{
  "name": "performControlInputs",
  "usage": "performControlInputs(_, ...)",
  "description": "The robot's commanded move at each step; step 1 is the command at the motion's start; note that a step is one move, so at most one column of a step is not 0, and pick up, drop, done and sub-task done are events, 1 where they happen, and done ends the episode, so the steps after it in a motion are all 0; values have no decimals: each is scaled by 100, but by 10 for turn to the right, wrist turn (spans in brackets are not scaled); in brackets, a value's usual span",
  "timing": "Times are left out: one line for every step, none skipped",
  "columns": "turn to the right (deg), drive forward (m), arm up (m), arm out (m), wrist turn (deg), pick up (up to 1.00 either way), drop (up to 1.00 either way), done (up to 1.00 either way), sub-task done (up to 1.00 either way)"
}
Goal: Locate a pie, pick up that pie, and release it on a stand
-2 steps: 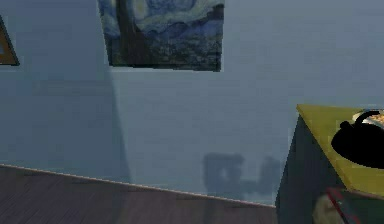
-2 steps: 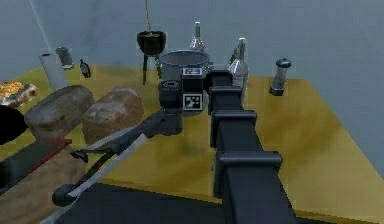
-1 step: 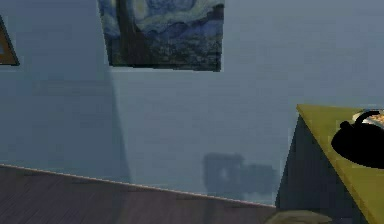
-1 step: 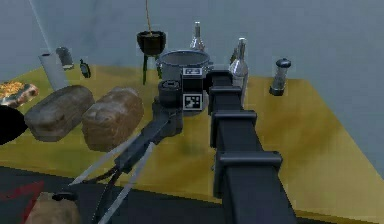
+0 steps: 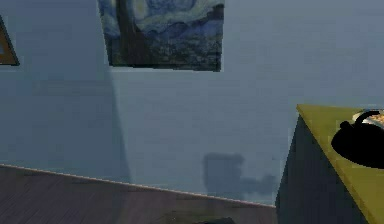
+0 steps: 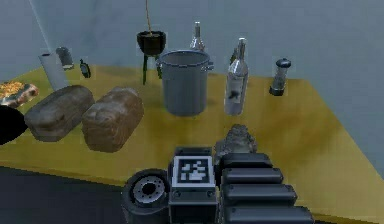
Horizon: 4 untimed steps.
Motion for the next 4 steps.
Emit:
performControlInputs(-450, 0, 0, 0, 0, 0, 0, 0, 0)
performControlInputs(-420, 0, 0, 0, 0, 0, 0, 0, 0)
performControlInputs(0, 100, 0, 0, 0, 0, 0, 0, 0)
performControlInputs(-150, 0, 0, 0, 0, 0, 0, 0, 0)
